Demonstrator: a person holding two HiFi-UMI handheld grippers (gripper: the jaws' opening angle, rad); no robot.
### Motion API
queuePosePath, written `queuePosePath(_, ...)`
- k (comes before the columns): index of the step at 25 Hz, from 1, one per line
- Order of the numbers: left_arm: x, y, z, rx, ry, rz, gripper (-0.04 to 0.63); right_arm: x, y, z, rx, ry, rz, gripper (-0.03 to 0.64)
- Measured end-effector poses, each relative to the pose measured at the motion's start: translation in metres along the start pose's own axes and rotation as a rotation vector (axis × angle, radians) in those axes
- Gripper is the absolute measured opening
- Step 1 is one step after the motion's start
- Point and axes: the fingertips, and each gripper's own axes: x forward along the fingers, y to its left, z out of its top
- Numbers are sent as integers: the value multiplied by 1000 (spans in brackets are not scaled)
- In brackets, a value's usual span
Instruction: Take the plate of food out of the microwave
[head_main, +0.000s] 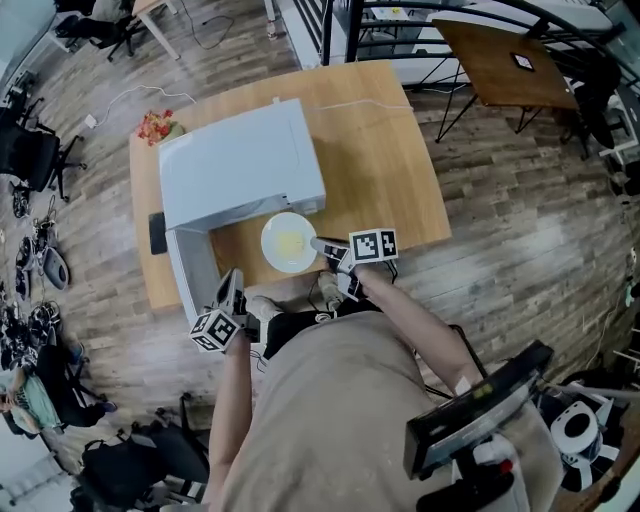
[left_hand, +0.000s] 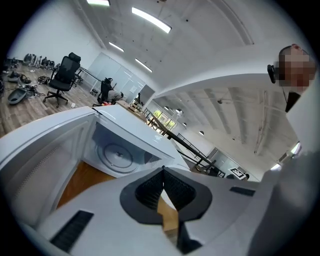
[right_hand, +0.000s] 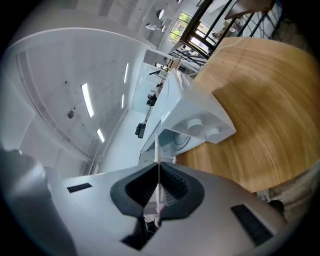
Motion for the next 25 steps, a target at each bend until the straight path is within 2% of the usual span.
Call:
queuePosePath(9,-1,14,-17,0,56,56,5,59,-69,-31,89,87,-51,17)
queuePosePath(18,7,26,-26,18,101,108,5,99,-146,-50,144,140,-182,17)
queuePosePath(25,6,32,-25,12,99,131,5,116,-163,-55,194,145,-159,17)
